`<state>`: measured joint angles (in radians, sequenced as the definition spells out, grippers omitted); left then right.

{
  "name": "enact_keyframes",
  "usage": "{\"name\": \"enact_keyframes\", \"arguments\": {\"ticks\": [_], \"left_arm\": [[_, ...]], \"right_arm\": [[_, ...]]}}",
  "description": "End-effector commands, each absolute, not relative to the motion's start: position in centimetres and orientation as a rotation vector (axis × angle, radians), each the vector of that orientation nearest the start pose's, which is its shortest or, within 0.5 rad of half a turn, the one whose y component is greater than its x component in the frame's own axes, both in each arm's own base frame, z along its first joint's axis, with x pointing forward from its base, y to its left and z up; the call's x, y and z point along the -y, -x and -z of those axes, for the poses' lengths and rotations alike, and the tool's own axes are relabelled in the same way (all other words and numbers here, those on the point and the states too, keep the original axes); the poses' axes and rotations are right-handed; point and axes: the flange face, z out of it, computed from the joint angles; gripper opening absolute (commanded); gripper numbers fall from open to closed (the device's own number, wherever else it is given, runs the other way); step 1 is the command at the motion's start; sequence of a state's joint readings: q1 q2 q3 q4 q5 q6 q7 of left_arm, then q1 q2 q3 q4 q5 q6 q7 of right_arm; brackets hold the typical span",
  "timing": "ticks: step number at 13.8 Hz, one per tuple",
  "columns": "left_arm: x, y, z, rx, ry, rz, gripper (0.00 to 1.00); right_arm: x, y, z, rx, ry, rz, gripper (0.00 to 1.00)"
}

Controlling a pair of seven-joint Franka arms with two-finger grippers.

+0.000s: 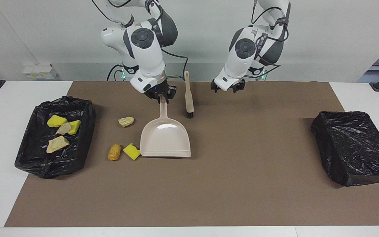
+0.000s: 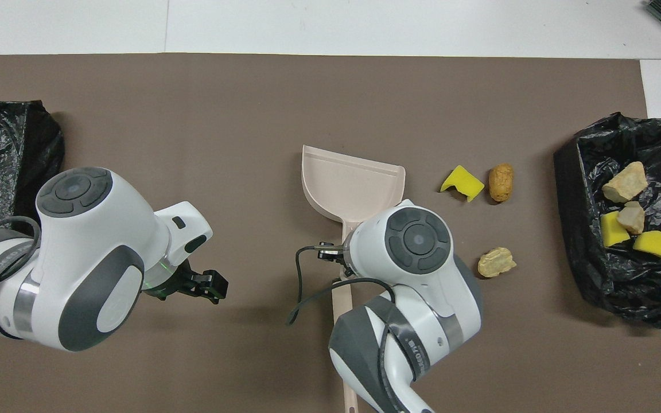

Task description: Sweep and dump trash in bin

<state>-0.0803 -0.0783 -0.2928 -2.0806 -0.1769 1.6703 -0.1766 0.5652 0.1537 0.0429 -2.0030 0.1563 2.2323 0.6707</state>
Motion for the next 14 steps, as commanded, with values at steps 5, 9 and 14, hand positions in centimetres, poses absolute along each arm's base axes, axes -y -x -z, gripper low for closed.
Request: {"name": "enact_keyframes", "arguments": {"ticks": [5,9,14], "left_arm": [[18.3,-44.4,-44.1,-0.236,3.119,-0.583,1.0],[18.2,-44.3,-44.1,-0.236,3.117,-0.59,1.0],[17.6,-44.2,-43.7,-0.219,3.115,-0.6,1.0]], "right_arm": [[-37.2,-48.2,-38.7,-0.219,2.955,-0.053,1.0],[-35.9,-45.4,-41.5,-0.283,3.028,-0.25,1.0],[-34.5,-35.3,-39.1,-0.193,3.08,-0.443,1.0]]}}
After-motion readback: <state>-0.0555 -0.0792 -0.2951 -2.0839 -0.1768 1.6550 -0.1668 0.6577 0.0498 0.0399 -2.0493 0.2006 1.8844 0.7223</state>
